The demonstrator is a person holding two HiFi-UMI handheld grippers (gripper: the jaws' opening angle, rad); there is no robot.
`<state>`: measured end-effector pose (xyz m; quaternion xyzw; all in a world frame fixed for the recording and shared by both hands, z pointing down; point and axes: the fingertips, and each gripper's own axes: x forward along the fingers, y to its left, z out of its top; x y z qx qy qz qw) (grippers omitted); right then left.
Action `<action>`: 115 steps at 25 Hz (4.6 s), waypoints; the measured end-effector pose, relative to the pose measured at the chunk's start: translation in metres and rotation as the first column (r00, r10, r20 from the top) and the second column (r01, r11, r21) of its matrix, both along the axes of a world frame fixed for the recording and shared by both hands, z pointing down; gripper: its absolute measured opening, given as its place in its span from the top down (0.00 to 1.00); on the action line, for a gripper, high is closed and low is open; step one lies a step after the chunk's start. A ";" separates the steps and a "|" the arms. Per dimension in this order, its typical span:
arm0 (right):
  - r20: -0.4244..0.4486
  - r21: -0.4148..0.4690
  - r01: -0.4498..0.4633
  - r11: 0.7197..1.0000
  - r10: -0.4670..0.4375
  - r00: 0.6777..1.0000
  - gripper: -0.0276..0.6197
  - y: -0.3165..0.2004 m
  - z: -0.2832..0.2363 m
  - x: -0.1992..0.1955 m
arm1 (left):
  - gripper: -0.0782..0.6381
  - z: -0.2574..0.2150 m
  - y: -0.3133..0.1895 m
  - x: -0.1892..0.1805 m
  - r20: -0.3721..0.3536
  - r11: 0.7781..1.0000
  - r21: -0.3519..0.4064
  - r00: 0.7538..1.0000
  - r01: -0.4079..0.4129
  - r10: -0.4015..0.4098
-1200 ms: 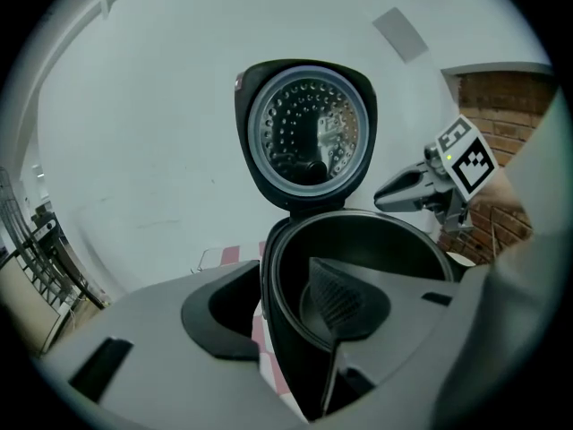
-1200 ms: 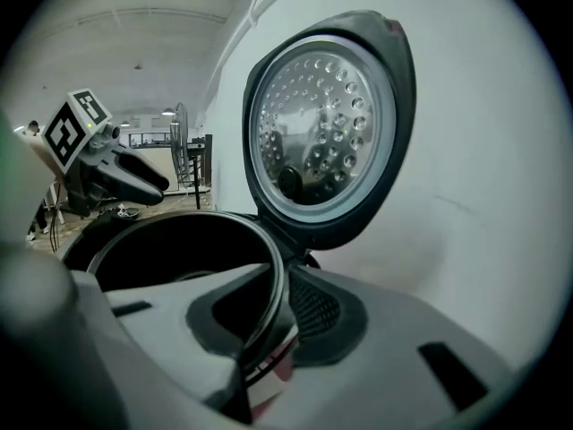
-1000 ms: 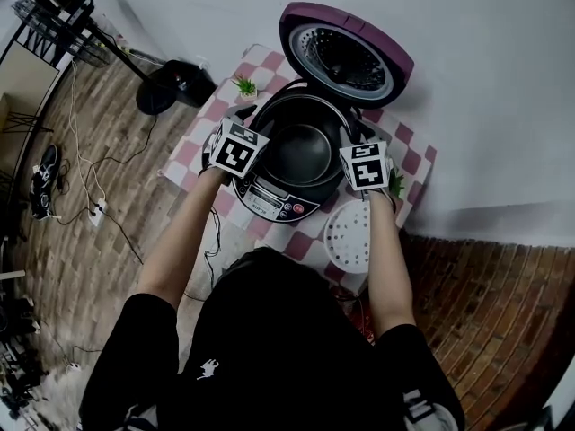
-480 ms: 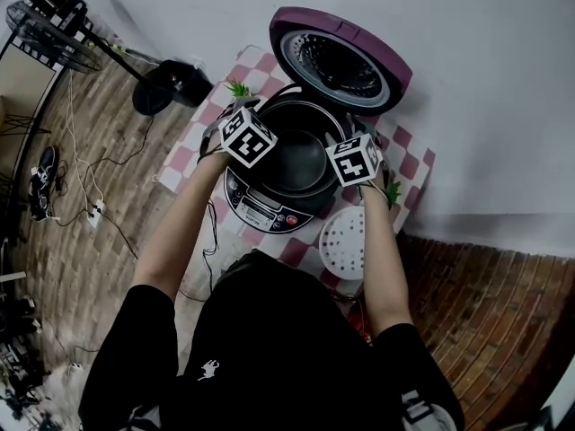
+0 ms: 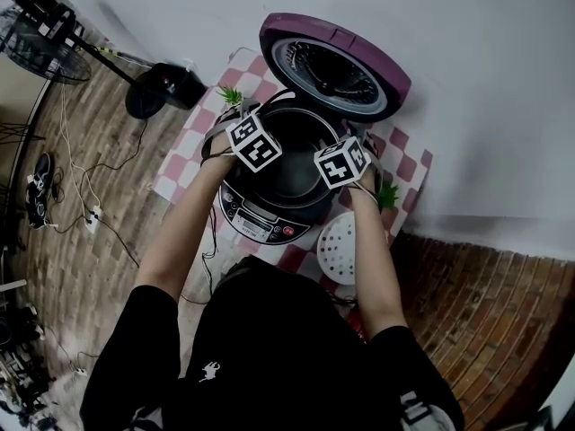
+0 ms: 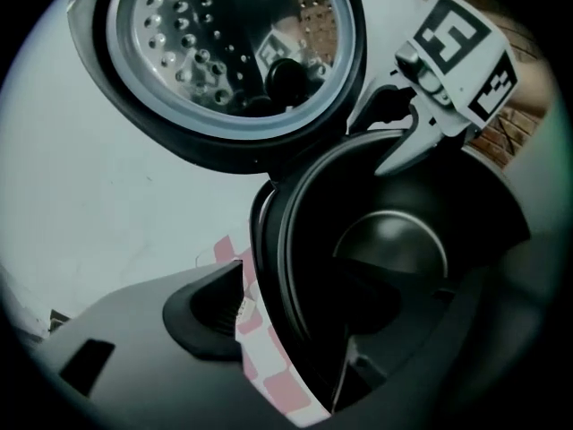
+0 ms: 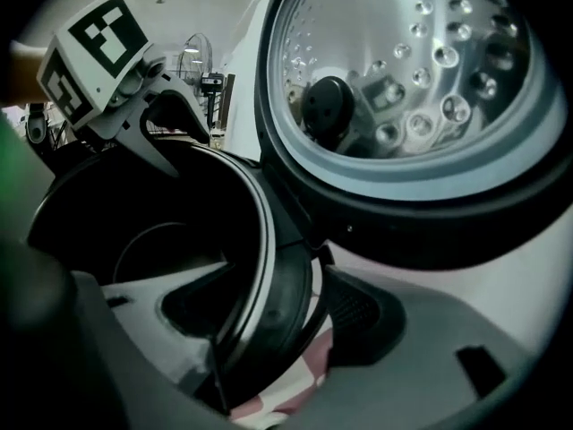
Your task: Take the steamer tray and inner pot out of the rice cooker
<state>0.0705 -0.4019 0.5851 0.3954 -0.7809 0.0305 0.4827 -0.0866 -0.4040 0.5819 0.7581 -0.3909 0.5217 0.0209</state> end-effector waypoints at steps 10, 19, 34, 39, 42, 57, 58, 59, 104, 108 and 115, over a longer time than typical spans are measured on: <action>0.010 0.017 -0.031 0.999 0.031 0.999 0.55 -0.003 -0.002 0.002 | 0.64 0.003 0.000 -0.007 -0.021 1.000 -0.013 1.000 0.015 -0.016; 0.059 0.080 -0.023 0.996 0.018 0.998 0.63 0.001 -0.021 -0.001 | 0.71 -0.015 0.004 -0.005 -0.064 1.000 0.002 0.998 0.015 -0.015; 0.254 0.041 0.014 0.999 -0.024 0.967 0.95 0.019 -0.061 -0.018 | 0.85 -0.052 0.017 -0.001 -0.170 0.999 -0.003 0.985 0.035 -0.035; 0.297 0.073 0.013 0.997 -0.035 0.954 0.95 0.022 -0.077 -0.020 | 0.86 -0.068 0.026 -0.003 -0.194 0.998 0.013 0.979 0.059 -0.056; 0.303 0.090 0.016 0.996 -0.042 0.952 0.95 0.026 -0.085 -0.020 | 0.87 -0.076 0.032 -0.004 -0.216 0.997 0.015 0.973 0.081 -0.076; 0.326 0.292 0.073 0.954 -0.171 0.930 0.95 0.038 -0.155 -0.032 | 0.88 -0.147 0.050 -0.014 -0.227 0.974 0.176 0.969 0.144 -0.102; 0.327 0.303 0.079 0.950 -0.181 0.927 0.95 0.038 -0.160 -0.033 | 0.88 -0.152 0.052 -0.015 -0.225 0.971 0.189 0.969 0.149 -0.105; 0.329 0.314 0.084 0.946 -0.191 0.925 0.95 0.038 -0.165 -0.034 | 0.88 -0.158 0.053 -0.016 -0.224 0.967 0.202 0.969 0.155 -0.108; 0.311 0.309 0.115 0.944 -0.214 0.926 0.95 0.105 -0.171 -0.331 | 0.88 -0.164 0.124 -0.312 -0.285 0.958 0.219 0.952 0.183 -0.116; 0.297 0.265 0.108 0.958 -0.188 0.936 0.95 0.105 -0.151 -0.339 | 0.88 -0.142 0.123 -0.320 -0.300 0.970 0.171 0.947 0.173 -0.116; 0.269 0.131 0.107 0.986 -0.139 0.953 0.95 0.108 -0.093 -0.350 | 0.88 -0.084 0.126 -0.331 -0.300 0.987 0.045 0.944 0.156 -0.136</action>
